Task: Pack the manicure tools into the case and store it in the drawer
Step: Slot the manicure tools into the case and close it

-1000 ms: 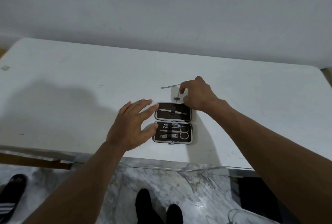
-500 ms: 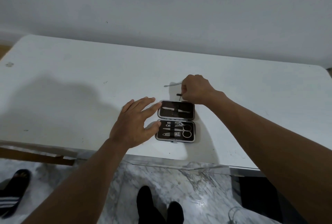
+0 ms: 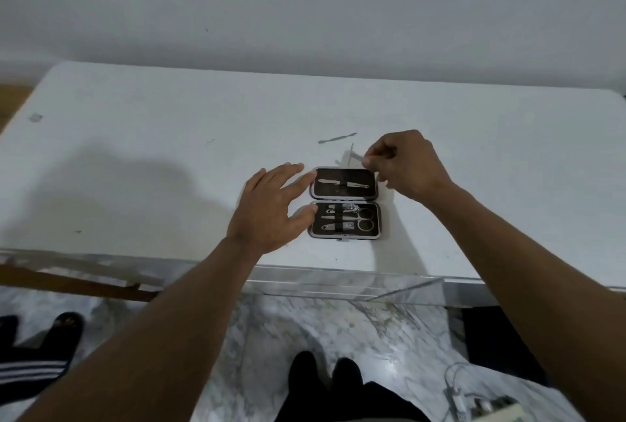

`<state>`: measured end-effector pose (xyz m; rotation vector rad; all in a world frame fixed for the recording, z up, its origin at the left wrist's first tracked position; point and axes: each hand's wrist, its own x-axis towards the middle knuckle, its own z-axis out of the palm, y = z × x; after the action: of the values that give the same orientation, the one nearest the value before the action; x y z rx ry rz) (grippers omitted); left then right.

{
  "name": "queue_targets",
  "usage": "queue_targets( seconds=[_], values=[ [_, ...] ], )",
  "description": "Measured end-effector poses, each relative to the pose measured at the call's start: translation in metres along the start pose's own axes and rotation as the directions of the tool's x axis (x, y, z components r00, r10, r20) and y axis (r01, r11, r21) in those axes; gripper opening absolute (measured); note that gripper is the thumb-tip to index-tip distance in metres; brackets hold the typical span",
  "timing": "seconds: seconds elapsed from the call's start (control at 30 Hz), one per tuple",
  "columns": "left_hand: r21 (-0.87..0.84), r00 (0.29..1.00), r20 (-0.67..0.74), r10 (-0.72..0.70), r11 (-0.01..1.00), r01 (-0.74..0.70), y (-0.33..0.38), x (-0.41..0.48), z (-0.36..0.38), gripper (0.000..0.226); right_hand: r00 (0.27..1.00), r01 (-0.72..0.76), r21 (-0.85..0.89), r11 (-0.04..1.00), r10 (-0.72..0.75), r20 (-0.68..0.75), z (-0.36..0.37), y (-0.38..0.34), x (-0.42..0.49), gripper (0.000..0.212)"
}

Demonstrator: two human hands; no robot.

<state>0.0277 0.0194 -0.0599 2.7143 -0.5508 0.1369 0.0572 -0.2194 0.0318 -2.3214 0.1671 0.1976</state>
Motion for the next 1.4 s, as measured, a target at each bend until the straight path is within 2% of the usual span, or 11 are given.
queue_targets(
  seconds=[0.17, 0.23, 0.33, 0.57, 0.67, 0.87, 1.4],
  values=[
    [0.007, 1.0, 0.004, 0.002, 1.0, -0.002, -0.002, 0.0, 0.001, 0.06, 0.998, -0.005, -0.116, 0.993, -0.002, -0.057, 0.0, 0.016, -0.028, 0.006],
    [0.023, 1.0, 0.008, 0.006, 1.0, -0.006, -0.002, 0.0, 0.002, 0.059, 0.999, 0.007, -0.208, 0.978, -0.018, -0.05, 0.003, 0.022, -0.036, 0.007],
    [0.04, 1.0, 0.023, 0.008, 0.999, -0.009, -0.003, 0.001, 0.002, 0.059, 0.999, 0.011, -0.256, 0.967, -0.021, -0.034, 0.007, 0.026, -0.043, 0.011],
    [0.028, 1.0, 0.027, 0.009, 1.0, -0.01, -0.003, 0.0, 0.001, 0.058, 0.983, 0.184, -0.484, 0.856, -0.163, 0.087, 0.001, 0.024, -0.043, 0.03],
    [0.031, 0.999, 0.035, 0.011, 0.999, -0.012, -0.002, 0.002, -0.001, 0.058, 0.972, 0.228, -0.492, 0.84, -0.229, 0.058, -0.005, 0.023, -0.041, 0.027],
    [0.033, 0.999, 0.032, 0.007, 0.999, -0.008, -0.001, 0.0, -0.001, 0.058, 0.939, 0.344, -0.534, 0.772, -0.289, 0.188, 0.002, 0.021, -0.031, 0.023],
    [0.022, 1.0, 0.031, 0.001, 1.0, -0.001, -0.003, 0.0, 0.001, 0.057, 0.92, 0.393, -0.54, 0.744, -0.314, 0.237, 0.008, 0.017, -0.025, 0.029]
  ],
)
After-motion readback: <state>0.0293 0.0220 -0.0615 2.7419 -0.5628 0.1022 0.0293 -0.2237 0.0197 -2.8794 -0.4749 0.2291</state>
